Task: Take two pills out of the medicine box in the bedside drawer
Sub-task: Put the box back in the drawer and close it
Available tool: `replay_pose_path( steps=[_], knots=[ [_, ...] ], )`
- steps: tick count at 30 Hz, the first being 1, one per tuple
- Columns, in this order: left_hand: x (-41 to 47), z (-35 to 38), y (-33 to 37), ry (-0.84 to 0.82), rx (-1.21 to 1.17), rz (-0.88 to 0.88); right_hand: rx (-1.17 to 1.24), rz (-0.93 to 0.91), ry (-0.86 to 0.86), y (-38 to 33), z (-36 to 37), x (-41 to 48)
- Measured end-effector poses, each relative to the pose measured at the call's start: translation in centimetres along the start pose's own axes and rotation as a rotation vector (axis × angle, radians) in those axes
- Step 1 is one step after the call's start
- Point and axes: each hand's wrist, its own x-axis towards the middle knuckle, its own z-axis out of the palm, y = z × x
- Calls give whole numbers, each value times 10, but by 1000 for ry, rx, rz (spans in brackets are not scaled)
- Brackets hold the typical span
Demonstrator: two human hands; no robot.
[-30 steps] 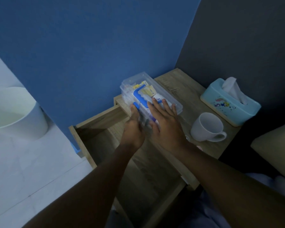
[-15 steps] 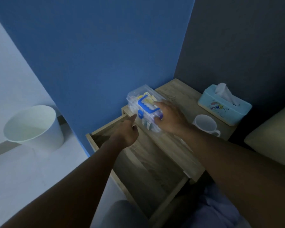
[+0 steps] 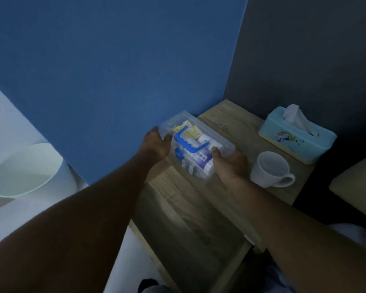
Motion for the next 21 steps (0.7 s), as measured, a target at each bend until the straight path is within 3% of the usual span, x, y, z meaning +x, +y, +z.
replay_pose_path(
  steps=[3,7,11,15,21],
  knots=[
    [21,5,0,-31,-51,-69,125,-6,16,9,3,1],
    [26,6,-4,-76,-405,-203,251,54,-20,7,2,1],
    [14,-5,-7,-45,-544,-242,353,155,-58,7,-7,-7],
    [-5,-25,0,-48,-547,-223,390,194,-89,13,-17,-33],
    [-44,-56,-1,38,-342,-235,566,161,-117,23,-26,-93]
  ],
)
